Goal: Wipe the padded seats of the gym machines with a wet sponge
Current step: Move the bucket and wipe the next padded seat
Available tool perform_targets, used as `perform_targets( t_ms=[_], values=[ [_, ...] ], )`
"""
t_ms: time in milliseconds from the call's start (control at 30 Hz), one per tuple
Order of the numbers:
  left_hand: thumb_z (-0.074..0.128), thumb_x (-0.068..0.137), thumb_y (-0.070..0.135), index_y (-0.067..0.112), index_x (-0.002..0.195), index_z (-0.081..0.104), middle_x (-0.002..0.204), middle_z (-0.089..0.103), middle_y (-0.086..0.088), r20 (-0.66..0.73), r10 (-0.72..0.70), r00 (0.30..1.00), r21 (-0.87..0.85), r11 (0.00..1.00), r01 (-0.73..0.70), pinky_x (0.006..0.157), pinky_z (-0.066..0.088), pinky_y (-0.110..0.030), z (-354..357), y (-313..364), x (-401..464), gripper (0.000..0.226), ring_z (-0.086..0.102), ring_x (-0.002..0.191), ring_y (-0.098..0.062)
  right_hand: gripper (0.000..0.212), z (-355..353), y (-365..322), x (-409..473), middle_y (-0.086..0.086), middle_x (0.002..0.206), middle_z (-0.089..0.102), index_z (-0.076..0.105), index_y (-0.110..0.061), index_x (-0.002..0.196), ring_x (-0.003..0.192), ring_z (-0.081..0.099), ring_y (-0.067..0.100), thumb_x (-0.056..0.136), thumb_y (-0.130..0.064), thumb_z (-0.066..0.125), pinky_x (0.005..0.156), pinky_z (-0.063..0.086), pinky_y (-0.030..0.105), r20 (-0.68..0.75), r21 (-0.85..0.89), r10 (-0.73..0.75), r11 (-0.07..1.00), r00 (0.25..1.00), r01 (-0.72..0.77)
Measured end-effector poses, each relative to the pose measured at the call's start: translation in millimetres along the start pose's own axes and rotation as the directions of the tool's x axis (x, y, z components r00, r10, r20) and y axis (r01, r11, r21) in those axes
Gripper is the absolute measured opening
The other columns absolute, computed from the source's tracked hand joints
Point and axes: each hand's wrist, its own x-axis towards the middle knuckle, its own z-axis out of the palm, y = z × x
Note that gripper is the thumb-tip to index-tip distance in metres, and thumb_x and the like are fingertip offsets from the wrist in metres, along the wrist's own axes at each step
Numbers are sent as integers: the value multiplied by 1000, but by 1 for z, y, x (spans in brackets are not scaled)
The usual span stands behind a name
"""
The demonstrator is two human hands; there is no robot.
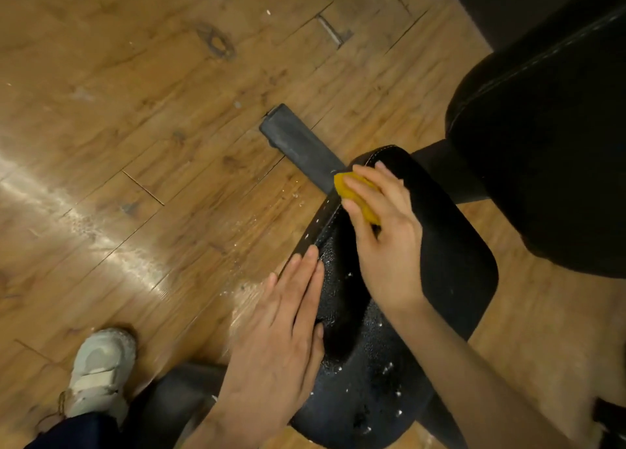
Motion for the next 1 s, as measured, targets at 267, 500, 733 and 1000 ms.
perform_targets(
  t_ms=[267,500,733,1000],
  values=[
    [38,94,26,0,150,27,159,26,-16,-52,-44,998,-62,997,40,114,27,-46,3,-1,-1,63,26,147,-29,18,-3,21,76,-4,109,66,73,-14,103,106,56,14,91,-24,64,93,40,10,-16,-208,114,971,993,-115],
    [42,94,26,-1,146,32,155,35,-18,-114,-94,989,-131,988,79,112,30,-47,7,2,0,60,33,143,-29,25,-6,23,110,2,75,56,62,-8,73,78,52,19,93,-24,58,74,43,33,208,-387,183,918,961,-91],
    [41,94,26,0,148,30,158,29,-16,-104,-91,990,-141,987,75,114,28,-45,9,0,-1,61,29,146,-27,17,-15,-2,65,2,97,64,70,-7,95,98,51,19,92,-23,62,88,44,33,446,-384,-135,864,885,326],
    [43,94,26,1,149,30,160,25,-14,-88,-80,993,-186,981,63,115,27,-43,9,-2,-1,62,29,147,-24,33,11,-5,94,8,102,63,67,-9,98,101,51,21,96,-38,52,89,44,36,415,-613,152,776,897,152]
  ],
)
